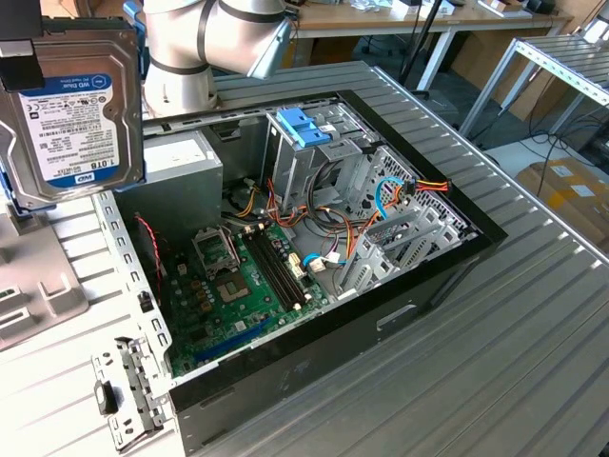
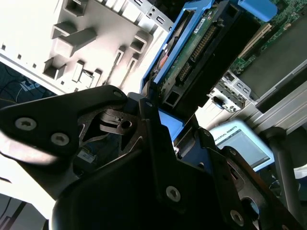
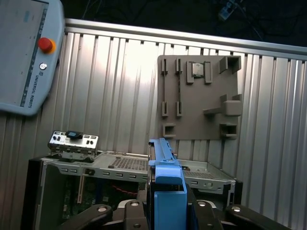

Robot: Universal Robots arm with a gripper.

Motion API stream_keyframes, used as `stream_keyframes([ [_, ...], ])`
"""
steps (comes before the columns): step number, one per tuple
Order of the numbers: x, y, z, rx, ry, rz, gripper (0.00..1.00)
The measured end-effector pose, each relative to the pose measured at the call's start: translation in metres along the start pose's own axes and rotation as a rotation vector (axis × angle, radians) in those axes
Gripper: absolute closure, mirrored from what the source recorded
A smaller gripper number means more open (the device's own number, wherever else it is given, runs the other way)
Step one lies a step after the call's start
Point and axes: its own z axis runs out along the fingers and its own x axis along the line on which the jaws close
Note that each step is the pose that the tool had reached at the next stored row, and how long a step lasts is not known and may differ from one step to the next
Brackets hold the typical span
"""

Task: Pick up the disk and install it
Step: 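Pick up the disk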

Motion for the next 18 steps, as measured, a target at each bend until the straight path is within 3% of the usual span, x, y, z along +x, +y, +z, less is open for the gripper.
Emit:
stream_keyframes([
  [7, 0.0032, -0.0018, 0.0002, 0.0, 0.0, 0.0, 0.63],
  [10, 0.0134, -0.0068, 0.0007, -0.0002, 0.0, 0.0, 0.63],
  [11, 0.0215, -0.0112, 0.0012, -0.0003, 0.0, 0.0, 0.63],
  [18, 0.0263, -0.0128, 0.0016, -0.0003, 0.0, 0.0, 0.63],
])
